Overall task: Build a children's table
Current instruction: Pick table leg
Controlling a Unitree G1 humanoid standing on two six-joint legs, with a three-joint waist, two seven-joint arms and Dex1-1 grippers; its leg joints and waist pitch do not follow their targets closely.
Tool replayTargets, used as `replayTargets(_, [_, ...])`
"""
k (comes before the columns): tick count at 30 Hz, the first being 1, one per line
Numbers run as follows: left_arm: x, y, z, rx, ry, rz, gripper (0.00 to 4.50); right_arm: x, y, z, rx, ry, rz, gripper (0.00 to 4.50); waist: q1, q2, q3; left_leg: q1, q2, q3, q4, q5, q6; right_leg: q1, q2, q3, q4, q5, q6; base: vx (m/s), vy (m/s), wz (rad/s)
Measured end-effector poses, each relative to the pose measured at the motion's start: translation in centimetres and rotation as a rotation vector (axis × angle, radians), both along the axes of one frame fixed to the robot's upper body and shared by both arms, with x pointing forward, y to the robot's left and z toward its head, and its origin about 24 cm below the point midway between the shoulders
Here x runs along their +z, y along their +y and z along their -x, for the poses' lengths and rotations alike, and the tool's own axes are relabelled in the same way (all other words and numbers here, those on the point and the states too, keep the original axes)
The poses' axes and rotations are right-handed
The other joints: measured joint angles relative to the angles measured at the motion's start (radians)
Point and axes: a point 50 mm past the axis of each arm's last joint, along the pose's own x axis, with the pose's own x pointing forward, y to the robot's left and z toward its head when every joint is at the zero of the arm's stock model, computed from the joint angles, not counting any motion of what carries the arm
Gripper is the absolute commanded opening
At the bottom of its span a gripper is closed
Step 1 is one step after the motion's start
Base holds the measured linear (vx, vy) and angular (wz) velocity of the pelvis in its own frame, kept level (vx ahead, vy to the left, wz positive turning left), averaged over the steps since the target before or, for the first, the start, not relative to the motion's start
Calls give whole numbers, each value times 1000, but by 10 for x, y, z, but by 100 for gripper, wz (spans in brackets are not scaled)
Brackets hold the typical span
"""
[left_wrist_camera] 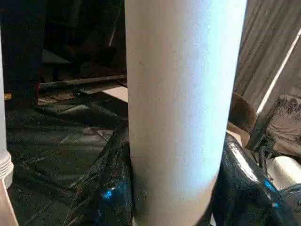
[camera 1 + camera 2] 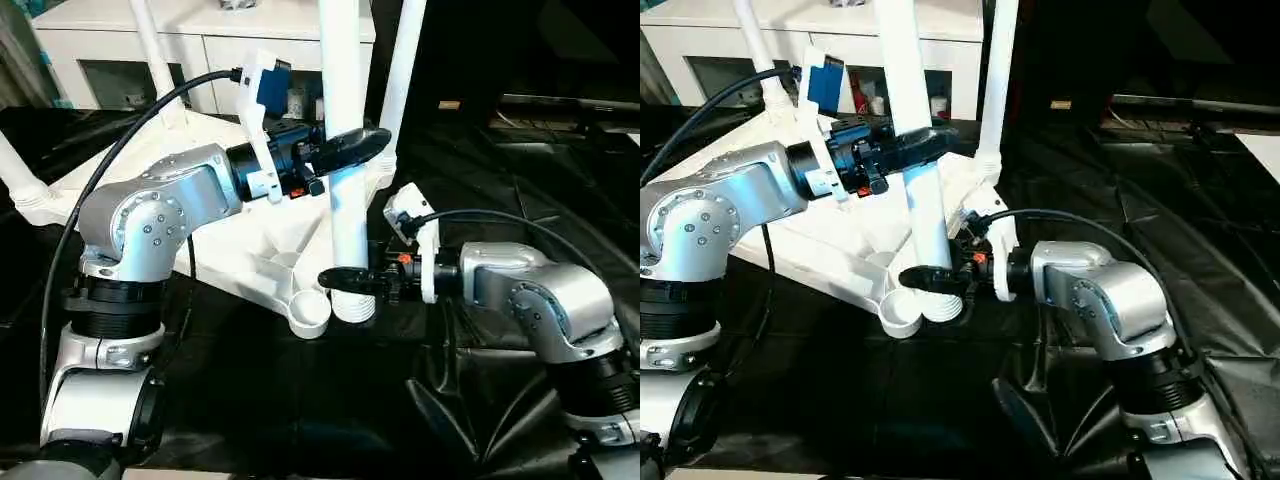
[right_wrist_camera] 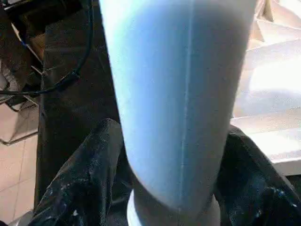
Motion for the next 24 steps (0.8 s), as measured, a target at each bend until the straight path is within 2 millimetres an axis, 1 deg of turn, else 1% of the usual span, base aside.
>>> replayTargets(2, [0,0,0,0,0,-1,173,0,0,0,-1,1,0,257,0,0,0,0,0,0,0,0,0,0,0,0,0,0,0,0,0,0])
replayTargets(4, [0,0,0,-2,-1,-1,173,-1,0,-1,-3,4,0,249,1,0,0,0,0,0,0,0,0,0,0,0,0,0,0,0,0,0])
replayTargets(5, [0,0,0,-2,-1,-1,173,-2,0,-1,-6,8,0,227,0,0,0,0,0,0,0,0,0,0,0,0,0,0,0,0,0,0])
replayTargets(6, [0,1,0,-2,-1,-2,173,-2,-1,-1,-7,11,0,227,0,0,0,0,0,0,0,0,0,0,0,0,0,0,0,0,0,0])
replayTargets(8, [0,1,0,-2,-1,-2,173,-2,0,-1,-2,7,-3,206,0,0,0,0,0,0,0,0,0,0,0,0,0,0,0,0,0,0])
replayTargets(12, [0,1,0,-3,-2,-2,173,-2,2,-1,5,6,-6,196,0,0,0,0,0,0,0,0,0,0,0,0,0,0,0,0,0,0])
replayTargets(19, [0,0,0,-5,-3,1,173,-2,2,-1,6,5,-9,193,0,0,0,0,0,0,0,0,0,0,0,0,0,0,0,0,0,0])
replayTargets(21, [1,1,0,-5,-2,8,243,-2,3,-1,4,2,-13,193,0,0,0,0,0,0,0,0,0,0,0,0,0,0,0,0,0,0])
replayTargets(22, [1,2,0,-4,2,25,243,-2,4,-1,1,-2,-22,193,0,0,0,0,0,0,0,0,0,0,0,0,0,0,0,0,0,0])
replayTargets(24, [0,3,3,-17,13,113,246,0,9,-1,-7,-1,-72,193,0,1,0,0,0,0,0,0,0,0,0,0,0,0,0,0,0,0])
